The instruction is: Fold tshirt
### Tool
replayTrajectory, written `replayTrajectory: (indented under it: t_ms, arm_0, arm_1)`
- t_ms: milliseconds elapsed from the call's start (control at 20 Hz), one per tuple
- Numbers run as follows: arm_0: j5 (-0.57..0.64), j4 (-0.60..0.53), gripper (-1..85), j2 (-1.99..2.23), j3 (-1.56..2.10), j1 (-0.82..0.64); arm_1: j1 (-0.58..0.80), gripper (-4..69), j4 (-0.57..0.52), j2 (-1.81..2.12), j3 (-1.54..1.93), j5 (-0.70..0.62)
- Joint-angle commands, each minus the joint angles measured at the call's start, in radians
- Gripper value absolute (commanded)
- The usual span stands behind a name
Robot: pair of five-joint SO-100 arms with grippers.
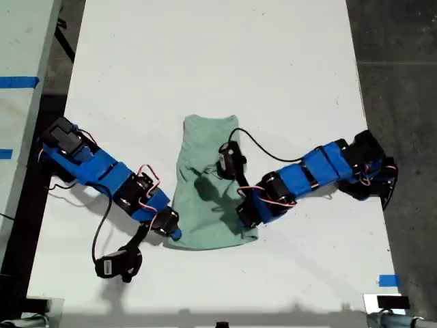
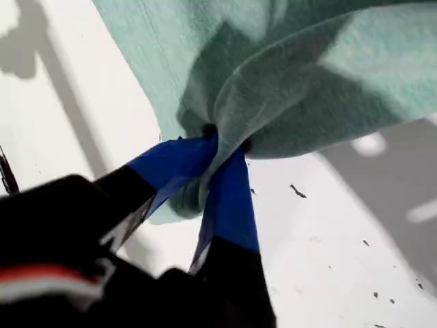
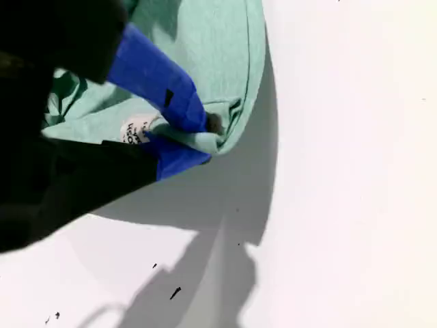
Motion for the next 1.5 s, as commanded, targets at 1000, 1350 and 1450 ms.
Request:
replayTrajectory:
  t_ms: [1000,1350,1450]
  arm_0:
    - [0.647,0.083,10.3,0.387,0.282,-0.854]
    - [0.802,0.164,31.1,1.042,0.555,-1.308]
    - [0.798,0.147,30.2,1.233,0.676,-1.307]
  arm_1:
    - [0.729,3.0,0.038,0.172,0.018,-0.393]
    - [1.15,45.5,0.301,0.448,0.046,-0.589]
    - [1.238,43.1,0.33,0.597,0.164,-0.621]
